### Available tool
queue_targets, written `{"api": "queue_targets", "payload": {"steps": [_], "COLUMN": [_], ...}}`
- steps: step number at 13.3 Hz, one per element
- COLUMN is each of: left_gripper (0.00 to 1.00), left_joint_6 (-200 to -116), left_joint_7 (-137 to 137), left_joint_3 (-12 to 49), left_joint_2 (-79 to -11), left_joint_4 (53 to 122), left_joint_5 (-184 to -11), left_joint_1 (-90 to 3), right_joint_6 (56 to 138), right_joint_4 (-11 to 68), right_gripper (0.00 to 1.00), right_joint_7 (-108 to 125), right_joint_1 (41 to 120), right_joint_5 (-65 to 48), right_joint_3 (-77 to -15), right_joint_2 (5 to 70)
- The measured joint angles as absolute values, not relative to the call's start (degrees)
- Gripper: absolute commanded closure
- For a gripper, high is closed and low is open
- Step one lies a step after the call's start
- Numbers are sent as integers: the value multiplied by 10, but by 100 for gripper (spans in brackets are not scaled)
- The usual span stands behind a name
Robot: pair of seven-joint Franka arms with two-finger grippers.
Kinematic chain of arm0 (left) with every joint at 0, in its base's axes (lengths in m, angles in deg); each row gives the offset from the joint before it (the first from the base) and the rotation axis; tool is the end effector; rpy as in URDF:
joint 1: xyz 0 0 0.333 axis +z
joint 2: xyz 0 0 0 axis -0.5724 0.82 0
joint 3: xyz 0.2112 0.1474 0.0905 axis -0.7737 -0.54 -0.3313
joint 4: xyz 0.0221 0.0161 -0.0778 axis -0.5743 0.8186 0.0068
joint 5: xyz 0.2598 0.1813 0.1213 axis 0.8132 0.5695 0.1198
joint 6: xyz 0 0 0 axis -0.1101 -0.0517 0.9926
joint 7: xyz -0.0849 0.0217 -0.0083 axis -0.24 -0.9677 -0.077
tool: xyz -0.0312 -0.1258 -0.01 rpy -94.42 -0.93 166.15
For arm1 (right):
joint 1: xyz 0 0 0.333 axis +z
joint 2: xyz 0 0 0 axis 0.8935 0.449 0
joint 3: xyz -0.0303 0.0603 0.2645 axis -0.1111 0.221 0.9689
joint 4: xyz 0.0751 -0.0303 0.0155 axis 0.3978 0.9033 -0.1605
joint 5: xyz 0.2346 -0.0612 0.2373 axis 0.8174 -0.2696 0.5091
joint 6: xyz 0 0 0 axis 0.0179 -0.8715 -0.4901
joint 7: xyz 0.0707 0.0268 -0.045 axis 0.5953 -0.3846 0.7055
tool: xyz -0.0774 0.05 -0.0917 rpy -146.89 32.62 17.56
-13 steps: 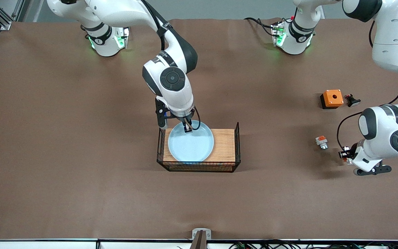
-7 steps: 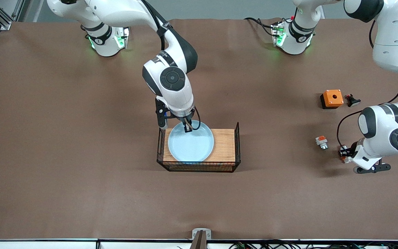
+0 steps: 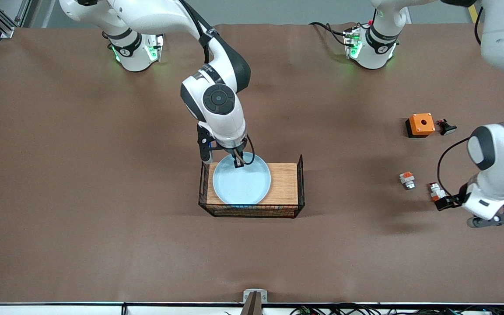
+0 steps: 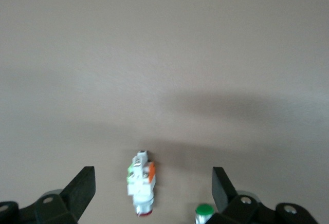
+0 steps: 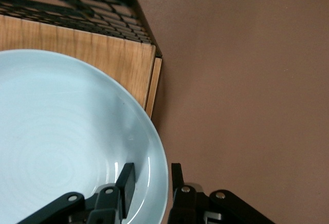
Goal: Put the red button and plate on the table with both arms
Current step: 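Set the button down with the left gripper while the right gripper grasps the plate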
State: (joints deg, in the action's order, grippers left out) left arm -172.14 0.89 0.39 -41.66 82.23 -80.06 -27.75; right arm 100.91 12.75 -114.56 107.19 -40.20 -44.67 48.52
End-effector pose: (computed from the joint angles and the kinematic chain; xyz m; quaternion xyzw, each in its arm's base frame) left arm 0.6228 0.0843 0.3009 -0.9940 -0.0656 -0.0645 0.0589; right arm 0.4884 0.4226 0.3116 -0.7664 0.6417 0.0154 0.0246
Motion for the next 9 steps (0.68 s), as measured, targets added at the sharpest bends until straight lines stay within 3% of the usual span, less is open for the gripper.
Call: {"api": "queue_targets", "payload": {"steps": [2,4,7,9], "left_gripper": [0,0,0,0], "left_joint_6": [-1669,-1598,-1479,-1406], "left_joint_7": [9,9,9,9], "left_joint_3": [17,35,48,55], "left_joint_2": [-471,-534,-615,-632], "left_joint_4": [819,816,795,750], "left_joint_5": [-801,-803,-810,-810], "left_joint_1": [-276,-277,-278,-278], "right_joint_6": [1007,1005,1003,1001], "right_joint_4": [127,125,117,116], "right_gripper": [87,99,100,100], "right_joint_7": [-1146,-1146,-1148,-1148], "right_joint_1": [1072,1072,1073,1073], "right_joint_5": [-402,-402,-402,-402], "right_joint_3": [-446,-445,-445,-445], "right_joint_2": [486,486,484,485]}}
